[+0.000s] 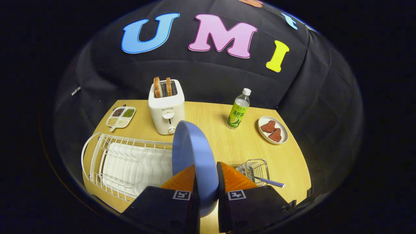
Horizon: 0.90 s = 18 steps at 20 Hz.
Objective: Take the plate from the dish rack, then take the spoon from the basket and place it into the plate.
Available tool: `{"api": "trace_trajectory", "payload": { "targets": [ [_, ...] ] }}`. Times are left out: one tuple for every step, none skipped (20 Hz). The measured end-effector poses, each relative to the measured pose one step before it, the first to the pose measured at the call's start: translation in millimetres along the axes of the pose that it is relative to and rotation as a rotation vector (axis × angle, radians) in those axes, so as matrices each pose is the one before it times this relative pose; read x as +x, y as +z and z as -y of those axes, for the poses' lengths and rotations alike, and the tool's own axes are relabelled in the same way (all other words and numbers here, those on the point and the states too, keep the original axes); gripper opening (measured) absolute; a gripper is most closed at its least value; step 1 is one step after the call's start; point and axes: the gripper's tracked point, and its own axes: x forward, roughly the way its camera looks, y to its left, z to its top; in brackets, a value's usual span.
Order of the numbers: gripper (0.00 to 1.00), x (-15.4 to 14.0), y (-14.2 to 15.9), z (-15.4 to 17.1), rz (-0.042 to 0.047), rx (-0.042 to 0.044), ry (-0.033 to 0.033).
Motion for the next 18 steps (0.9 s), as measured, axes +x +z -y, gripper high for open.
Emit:
{"api": "trace_trajectory", "payload": {
  "targets": [
    [0.26, -5.09, 2.64, 2.08, 0.00941, 0.01777, 0.01410],
    [0.26, -6.86, 2.33, 1.81, 0.00682, 0.02282, 0.01951],
    [0.26, -6.86, 2.16, 1.17, 0.00391, 0.02265, 0.02170],
    [0.26, -6.43, 1.36, 1.65, 0.00378, 0.02168, 0.02367],
    [0.26, -7.29, 0.98, 1.01, 0.00446, 0.01556, 0.02856],
    [0.26, -7.46, 1.69, -0.82, 0.00740, 0.01042, 0.03559],
    [0.26, -8.04, -0.02, -0.83, 0.00376, 0.00650, 0.03870],
    [0.26, -9.04, -2.04, 0.58, 0.00119, 0.00761, 0.03454],
    [0.26, -8.92, -1.53, -0.08, 0.00403, 0.00284, 0.03235],
    [0.26, -8.77, -2.37, 2.07, 0.00368, -0.00297, 0.02339],
    [0.26, -8.59, -3.24, 5.54, 0.00167, -0.00344, 0.00680],
    [0.26, -9.88, -6.02, 7.24, -0.00534, -0.00229, 0.00246],
    [0.26, -7.71, -5.79, 5.60, -0.00899, -0.00252, 0.00492],
    [0.26, -6.95, -7.03, 5.80, -0.00787, 0.00243, 0.00591],
    [0.26, -7.80, -7.94, 6.52, -0.01305, 0.00537, 0.01047],
    [0.25, -7.39, -9.60, 5.28, -0.01825, 0.01357, 0.01266],
    [0.25, -7.00, -10.48, 5.66, -0.01935, 0.02078, 0.01334],
    [0.26, -6.70, -11.86, 6.45, -0.02411, 0.02464, 0.01441]
  ]
}}
